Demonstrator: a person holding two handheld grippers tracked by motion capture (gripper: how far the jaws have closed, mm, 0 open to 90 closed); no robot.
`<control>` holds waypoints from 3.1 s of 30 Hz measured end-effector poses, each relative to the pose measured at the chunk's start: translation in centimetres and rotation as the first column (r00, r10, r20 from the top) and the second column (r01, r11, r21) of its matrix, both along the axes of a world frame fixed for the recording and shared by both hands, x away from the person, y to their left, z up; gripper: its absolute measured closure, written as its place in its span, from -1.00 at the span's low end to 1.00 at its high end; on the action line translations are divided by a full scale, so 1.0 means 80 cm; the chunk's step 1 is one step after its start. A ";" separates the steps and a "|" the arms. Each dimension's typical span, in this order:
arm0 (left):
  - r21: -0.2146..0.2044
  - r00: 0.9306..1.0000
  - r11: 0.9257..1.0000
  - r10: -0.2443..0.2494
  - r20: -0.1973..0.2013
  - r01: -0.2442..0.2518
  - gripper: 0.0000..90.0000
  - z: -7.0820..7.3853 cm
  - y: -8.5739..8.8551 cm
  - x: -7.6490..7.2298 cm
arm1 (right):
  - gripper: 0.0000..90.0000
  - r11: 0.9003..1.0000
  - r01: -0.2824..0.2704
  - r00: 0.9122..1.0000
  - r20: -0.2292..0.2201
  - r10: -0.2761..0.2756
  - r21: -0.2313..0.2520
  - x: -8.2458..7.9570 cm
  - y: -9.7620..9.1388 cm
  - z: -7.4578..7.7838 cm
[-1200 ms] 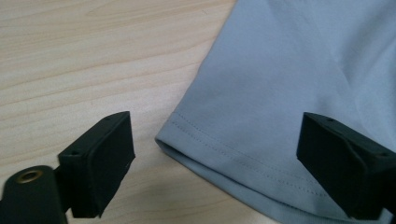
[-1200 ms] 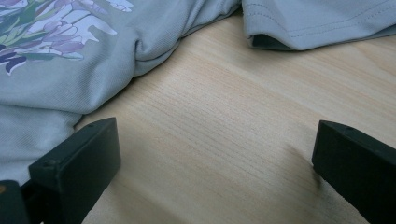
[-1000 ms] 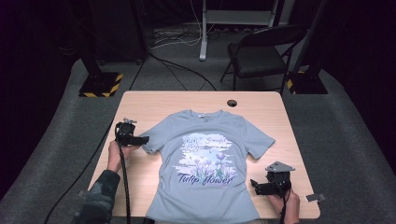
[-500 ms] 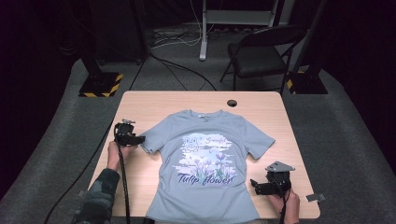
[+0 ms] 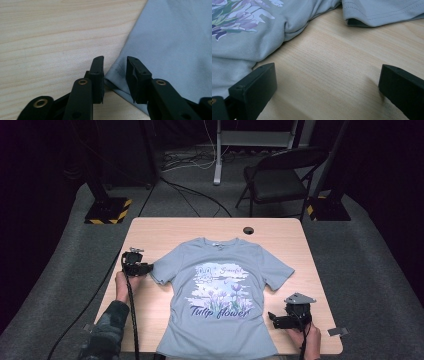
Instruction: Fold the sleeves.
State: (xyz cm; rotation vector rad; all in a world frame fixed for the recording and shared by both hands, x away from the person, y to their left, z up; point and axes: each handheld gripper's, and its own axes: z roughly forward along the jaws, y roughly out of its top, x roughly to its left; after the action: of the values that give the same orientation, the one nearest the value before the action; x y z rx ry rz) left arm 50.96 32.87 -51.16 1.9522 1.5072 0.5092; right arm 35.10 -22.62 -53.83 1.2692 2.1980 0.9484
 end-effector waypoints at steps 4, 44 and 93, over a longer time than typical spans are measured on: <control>-0.008 1.000 1.000 -0.005 -0.006 0.005 0.63 -0.001 0.002 0.000 | -0.98 1.000 0.000 1.000 -0.001 0.000 0.001 0.000 0.000 0.000; -0.007 0.997 0.999 -0.050 0.054 0.051 0.92 0.040 -0.016 -0.006 | -0.98 1.000 0.000 1.000 -0.002 0.000 0.002 0.000 0.000 0.000; 0.031 0.960 0.963 -0.271 0.077 0.269 0.92 0.097 -0.125 0.009 | -0.98 1.000 0.000 1.000 -0.005 0.000 0.003 0.001 0.000 0.000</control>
State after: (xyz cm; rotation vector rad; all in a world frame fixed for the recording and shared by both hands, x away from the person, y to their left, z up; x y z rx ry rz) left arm 51.67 22.89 -43.38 2.0859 1.1656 0.4775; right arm 35.17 -22.66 -53.83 1.2745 2.2008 0.9502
